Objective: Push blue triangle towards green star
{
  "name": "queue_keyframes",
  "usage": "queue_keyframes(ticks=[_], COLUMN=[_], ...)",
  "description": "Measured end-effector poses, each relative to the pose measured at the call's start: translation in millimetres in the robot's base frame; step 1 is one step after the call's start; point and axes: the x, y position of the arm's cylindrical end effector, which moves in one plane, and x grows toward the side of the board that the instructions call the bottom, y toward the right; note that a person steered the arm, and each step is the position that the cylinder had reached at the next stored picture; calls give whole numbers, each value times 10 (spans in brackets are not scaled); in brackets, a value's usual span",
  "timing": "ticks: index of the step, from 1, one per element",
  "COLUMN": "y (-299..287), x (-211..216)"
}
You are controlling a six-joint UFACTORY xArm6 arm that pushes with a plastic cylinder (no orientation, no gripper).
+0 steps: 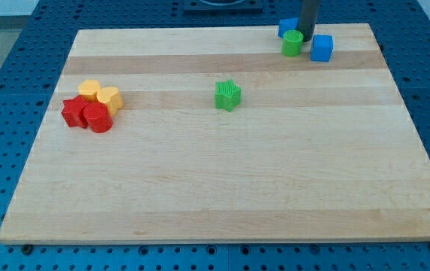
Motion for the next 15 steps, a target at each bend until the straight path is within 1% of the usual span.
queue_keyframes(ticks=[2,3,4,5,7,8,9,10,12,13,15], y=[363,254,-56,-421,-999,-1339,-1545,-1538,-1135,-1051,-1051], x=[-163,-286,-361,-320,-54,-54,20,177,187,263,783])
